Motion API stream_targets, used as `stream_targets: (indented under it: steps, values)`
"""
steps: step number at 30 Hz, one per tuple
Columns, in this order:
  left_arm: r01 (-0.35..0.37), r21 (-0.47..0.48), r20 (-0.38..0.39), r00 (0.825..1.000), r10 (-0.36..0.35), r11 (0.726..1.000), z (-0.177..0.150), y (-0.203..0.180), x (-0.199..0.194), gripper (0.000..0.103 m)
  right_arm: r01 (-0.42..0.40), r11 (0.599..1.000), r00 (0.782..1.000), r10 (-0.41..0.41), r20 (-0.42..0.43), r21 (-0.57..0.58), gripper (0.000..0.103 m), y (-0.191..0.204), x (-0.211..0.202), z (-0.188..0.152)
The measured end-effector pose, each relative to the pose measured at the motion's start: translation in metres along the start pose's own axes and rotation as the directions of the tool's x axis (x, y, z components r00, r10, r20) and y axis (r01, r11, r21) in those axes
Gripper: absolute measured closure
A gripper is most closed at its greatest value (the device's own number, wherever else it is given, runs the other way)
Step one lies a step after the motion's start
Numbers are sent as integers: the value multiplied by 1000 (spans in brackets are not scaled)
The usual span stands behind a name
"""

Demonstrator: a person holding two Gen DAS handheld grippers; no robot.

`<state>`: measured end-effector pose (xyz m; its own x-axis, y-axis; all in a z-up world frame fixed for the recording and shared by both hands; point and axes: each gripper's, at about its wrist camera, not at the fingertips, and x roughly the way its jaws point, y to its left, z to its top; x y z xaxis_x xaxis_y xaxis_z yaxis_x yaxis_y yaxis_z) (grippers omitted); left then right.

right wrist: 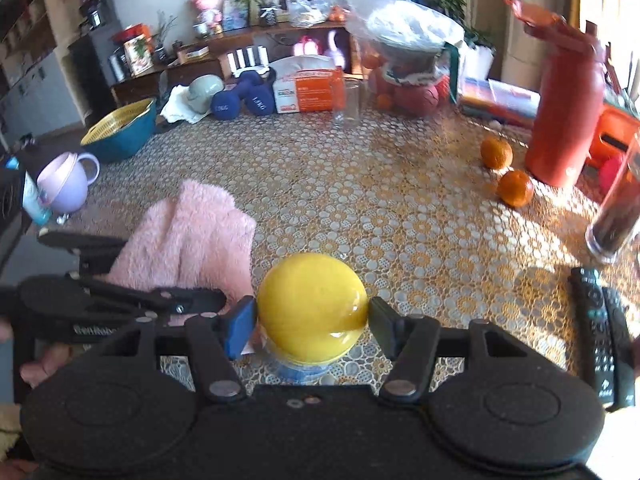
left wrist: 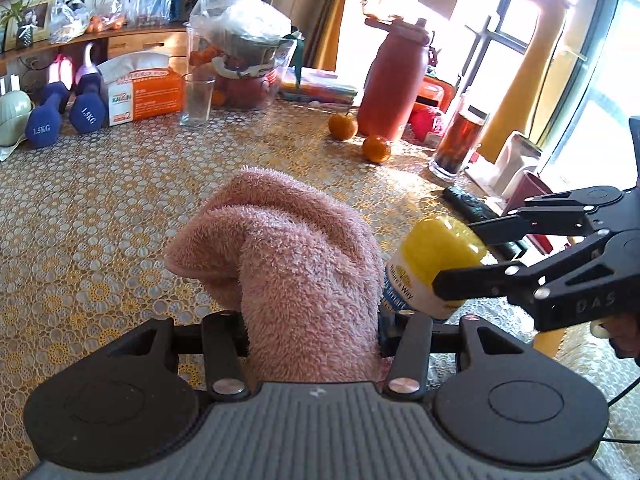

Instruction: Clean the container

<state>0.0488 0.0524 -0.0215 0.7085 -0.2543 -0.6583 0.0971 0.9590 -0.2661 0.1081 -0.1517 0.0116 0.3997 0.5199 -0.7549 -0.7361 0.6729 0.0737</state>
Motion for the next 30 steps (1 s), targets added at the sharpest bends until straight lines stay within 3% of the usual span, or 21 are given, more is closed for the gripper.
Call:
stream_targets:
  steps: [5,11,21,26,30]
  values:
    - [160,14,-29,987,-159,987,6,-4,1,54,-8,989,1000,8,2,-149,43,11,-3,-6]
    - [217,151,-92,974,-205,964,-5,-20,16,54,-43,975,999,46,11,-219,43,9,-5,-12]
    - [205,210,-183,969,-167,956,-25,-27,51,54,-63,977,997,71,33,-206,43,-6,-8,-18]
    - [182,218,-184,972,-143,959,-30,-28,59,54,-59,987,996,68,50,-152,42,-17,-9,-21]
    - [154,215,-172,978,-118,964,-31,-30,59,53,-71,997,995,73,68,-31,43,-33,-8,-21]
